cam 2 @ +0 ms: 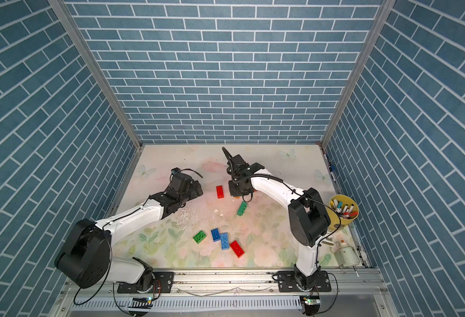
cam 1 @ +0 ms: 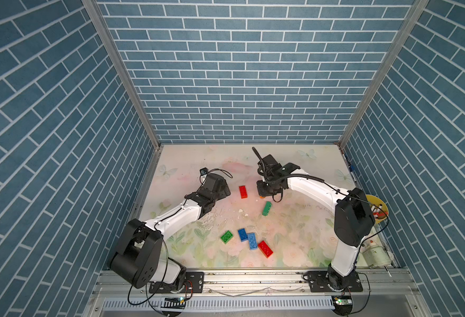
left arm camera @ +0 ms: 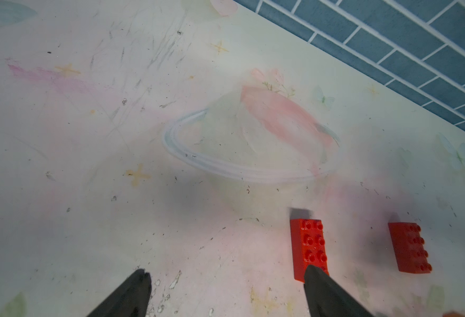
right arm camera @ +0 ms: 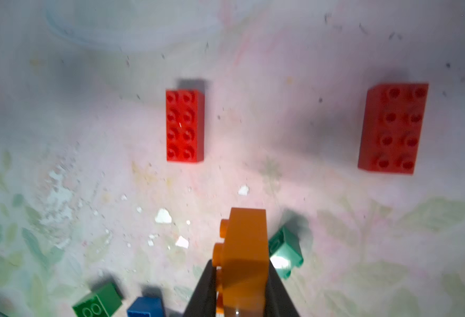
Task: Assemble a rectangle with lego
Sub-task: Pick up the lego brick from the center of the board, then place the lego brick at the center of the board.
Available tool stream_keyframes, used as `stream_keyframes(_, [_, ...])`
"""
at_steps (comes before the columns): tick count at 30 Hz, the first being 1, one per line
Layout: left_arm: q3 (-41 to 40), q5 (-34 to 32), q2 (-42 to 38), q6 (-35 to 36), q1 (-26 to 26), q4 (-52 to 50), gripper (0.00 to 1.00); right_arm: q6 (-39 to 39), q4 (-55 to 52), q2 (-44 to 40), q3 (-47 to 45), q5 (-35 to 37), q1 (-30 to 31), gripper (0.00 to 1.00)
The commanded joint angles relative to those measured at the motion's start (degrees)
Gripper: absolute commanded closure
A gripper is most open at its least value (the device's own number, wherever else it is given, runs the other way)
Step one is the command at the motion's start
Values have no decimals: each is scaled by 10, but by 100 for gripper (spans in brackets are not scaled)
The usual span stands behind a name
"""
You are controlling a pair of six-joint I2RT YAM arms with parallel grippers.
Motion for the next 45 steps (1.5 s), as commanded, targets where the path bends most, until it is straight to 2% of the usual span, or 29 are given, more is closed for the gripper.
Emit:
stream_keyframes(1, [-18, 16, -19, 11, 0, 25, 7, -21, 16, 52, 29, -74, -13, 75])
stream_keyframes(7, [-16, 18, -16, 14, 0, 21, 8, -28, 29, 120, 86, -119, -24, 74])
stream_keyframes(16, [-9, 23, -3, 14, 0, 20, 8, -27, 54, 164, 95, -152, -33, 73])
stream_keyframes(40, [-1, 25, 8, 11, 0, 15, 7, -30, 96, 148, 37, -140, -54, 65])
stream_keyframes(45, [-1, 26, 12, 11, -1, 17, 7, -43, 82, 139, 37, -112, -54, 55])
